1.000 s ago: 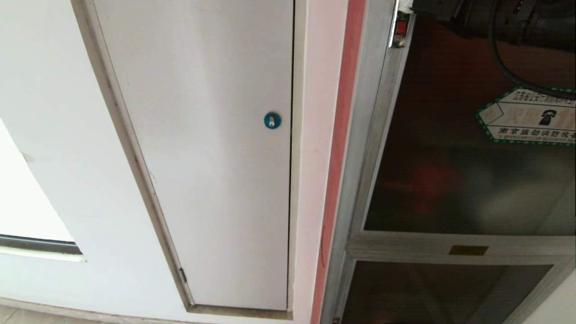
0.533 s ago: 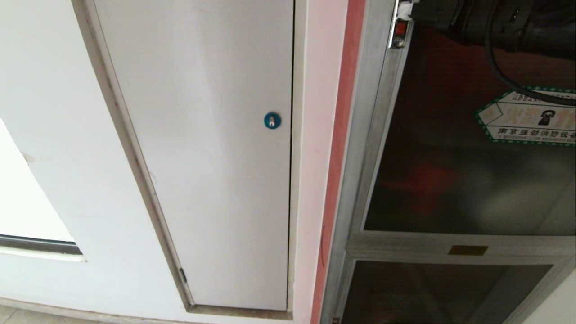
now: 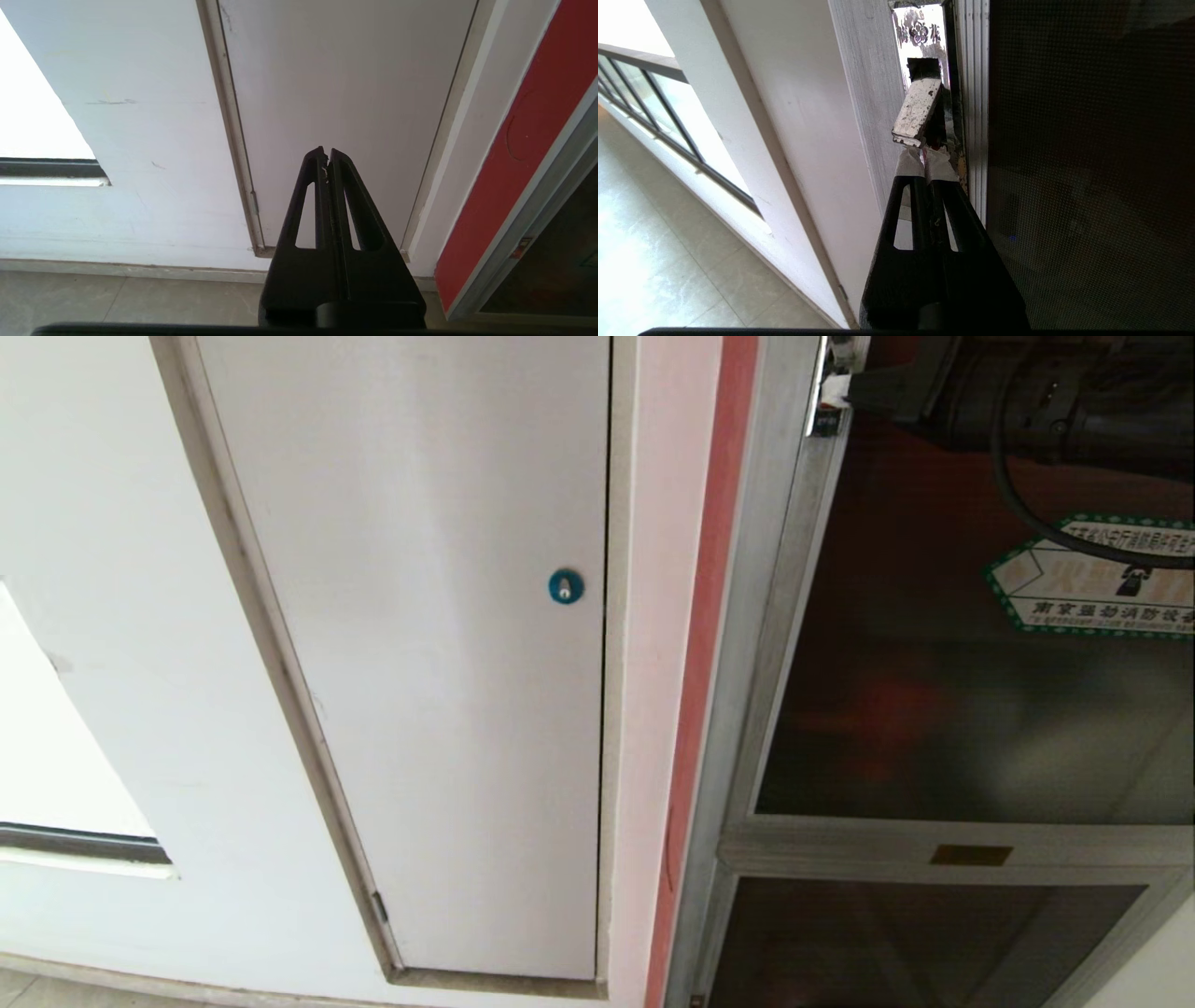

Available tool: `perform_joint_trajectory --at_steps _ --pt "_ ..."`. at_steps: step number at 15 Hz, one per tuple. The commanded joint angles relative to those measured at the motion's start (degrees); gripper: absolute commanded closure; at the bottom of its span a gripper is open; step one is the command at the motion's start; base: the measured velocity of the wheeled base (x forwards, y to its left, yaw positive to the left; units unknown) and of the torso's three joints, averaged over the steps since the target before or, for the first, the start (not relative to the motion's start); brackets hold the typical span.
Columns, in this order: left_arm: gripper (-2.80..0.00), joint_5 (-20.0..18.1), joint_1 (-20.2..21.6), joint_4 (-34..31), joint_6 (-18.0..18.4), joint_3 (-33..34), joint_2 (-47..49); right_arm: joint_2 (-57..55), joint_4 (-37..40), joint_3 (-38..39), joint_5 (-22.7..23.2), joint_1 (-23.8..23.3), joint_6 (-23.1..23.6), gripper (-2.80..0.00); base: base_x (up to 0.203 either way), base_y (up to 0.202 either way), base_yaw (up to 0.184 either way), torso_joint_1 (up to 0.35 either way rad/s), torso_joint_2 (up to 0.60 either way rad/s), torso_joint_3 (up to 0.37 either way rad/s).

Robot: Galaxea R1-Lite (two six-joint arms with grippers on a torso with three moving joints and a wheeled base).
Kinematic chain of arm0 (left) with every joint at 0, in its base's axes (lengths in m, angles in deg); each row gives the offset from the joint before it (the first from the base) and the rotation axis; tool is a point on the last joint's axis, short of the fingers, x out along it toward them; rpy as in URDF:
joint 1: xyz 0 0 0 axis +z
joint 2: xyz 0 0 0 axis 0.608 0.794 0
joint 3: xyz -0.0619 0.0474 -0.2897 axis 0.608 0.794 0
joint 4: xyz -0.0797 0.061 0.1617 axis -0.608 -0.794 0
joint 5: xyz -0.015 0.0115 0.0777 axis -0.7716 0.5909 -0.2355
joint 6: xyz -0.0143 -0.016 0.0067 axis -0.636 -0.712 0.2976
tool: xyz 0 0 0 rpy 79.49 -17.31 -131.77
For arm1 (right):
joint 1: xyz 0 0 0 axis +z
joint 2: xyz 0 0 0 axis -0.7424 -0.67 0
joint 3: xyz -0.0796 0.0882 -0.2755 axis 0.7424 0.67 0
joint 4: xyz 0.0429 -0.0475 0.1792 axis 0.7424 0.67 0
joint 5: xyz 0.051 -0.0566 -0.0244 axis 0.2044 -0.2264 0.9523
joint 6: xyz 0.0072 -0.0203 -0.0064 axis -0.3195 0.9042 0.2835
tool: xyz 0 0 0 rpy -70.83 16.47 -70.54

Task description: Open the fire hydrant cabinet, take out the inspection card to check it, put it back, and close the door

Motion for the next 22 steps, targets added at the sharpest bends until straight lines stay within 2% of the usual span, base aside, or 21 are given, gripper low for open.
perform_joint_trajectory --at_steps 1,7,10,14,22 --pt "0.0 0.0 0.0 0.0 0.0 0.0 0.0 -0.6 -0.2 -0.2 0.2 -0.3 -0.1 0.0 0.0 0.0 0.0 0.0 0.0 0.0" --pt "0.0 0.0 0.0 0.0 0.0 0.0 0.1 1.9 -0.8 4.0 0.2 -0.6 0.0 0.0 0.0 0.0 0.0 0.0 0.0 0.0" --pt "0.0 0.0 0.0 0.0 0.0 0.0 0.1 3.7 -1.0 3.9 0.2 -1.3 -0.1 0.0 0.0 0.0 0.0 0.0 0.0 0.0" --pt "0.0 0.0 0.0 0.0 0.0 0.0 0.1 4.7 -5.3 2.7 0.2 -1.1 0.1 0.0 0.0 0.0 0.0 0.0 0.0 0.0" --pt "0.0 0.0 0.0 0.0 0.0 0.0 0.0 2.9 -5.0 0.5 0.3 1.8 0.1 0.0 0.0 0.0 0.0 0.0 0.0 0.0"
